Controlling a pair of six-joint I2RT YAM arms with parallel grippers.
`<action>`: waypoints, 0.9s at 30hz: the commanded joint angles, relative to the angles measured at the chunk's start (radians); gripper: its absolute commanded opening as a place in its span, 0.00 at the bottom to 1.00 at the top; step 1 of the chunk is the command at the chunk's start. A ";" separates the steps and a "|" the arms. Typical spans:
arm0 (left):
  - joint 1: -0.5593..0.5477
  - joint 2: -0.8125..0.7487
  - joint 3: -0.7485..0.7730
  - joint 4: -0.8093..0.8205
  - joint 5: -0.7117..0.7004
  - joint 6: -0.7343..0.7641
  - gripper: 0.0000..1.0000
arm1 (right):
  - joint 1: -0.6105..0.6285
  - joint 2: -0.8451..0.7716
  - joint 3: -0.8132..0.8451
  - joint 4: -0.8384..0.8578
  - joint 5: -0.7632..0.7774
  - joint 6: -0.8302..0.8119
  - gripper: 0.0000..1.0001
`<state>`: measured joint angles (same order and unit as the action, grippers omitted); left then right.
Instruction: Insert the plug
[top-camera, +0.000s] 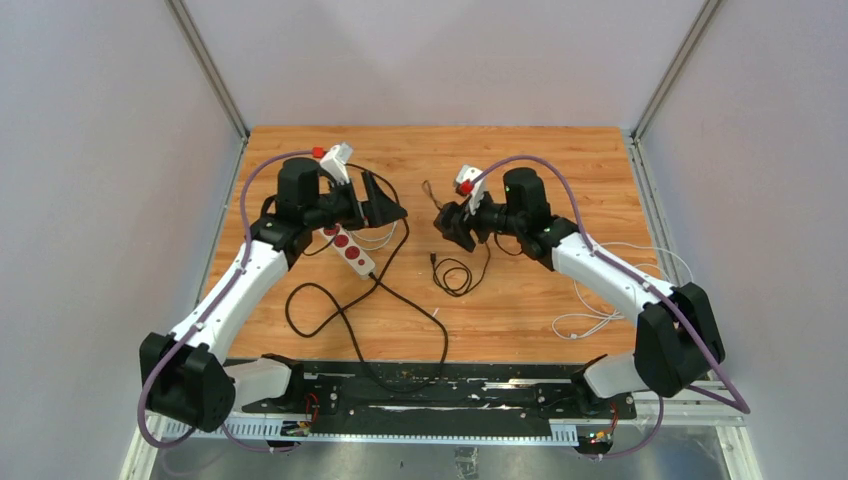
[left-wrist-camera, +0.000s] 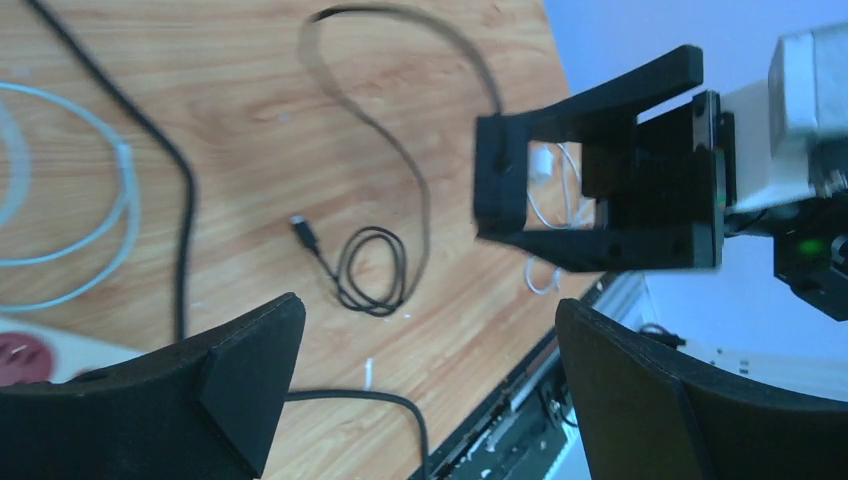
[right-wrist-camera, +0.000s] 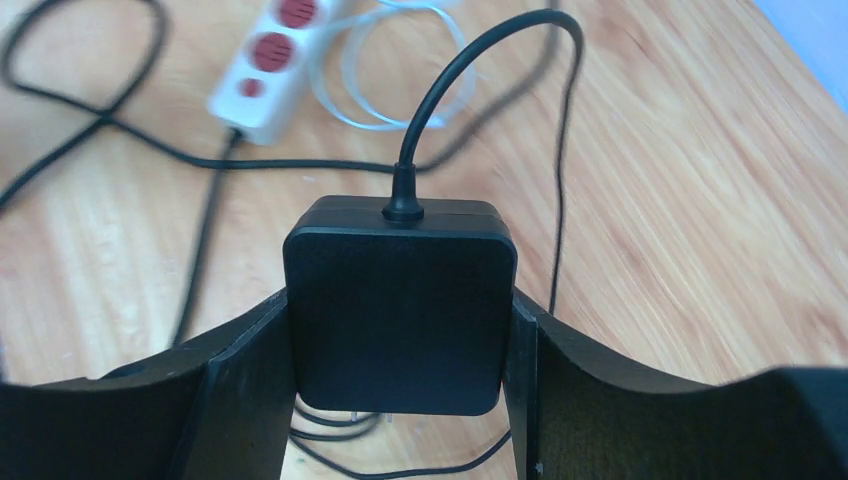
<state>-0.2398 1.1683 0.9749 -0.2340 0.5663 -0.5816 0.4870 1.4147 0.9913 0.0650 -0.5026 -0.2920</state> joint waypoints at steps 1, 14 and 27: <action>-0.109 0.062 0.056 0.056 0.026 -0.045 1.00 | 0.096 -0.054 -0.028 0.094 -0.199 -0.145 0.40; -0.237 0.078 0.038 0.021 -0.123 -0.071 0.88 | 0.219 -0.040 0.031 0.133 -0.108 -0.158 0.40; -0.254 0.020 0.027 -0.064 -0.296 -0.079 0.00 | 0.252 -0.027 0.028 0.209 -0.049 -0.088 0.65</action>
<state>-0.4889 1.2400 0.9905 -0.2016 0.4030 -0.7063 0.7269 1.3991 0.9905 0.1860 -0.5838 -0.4297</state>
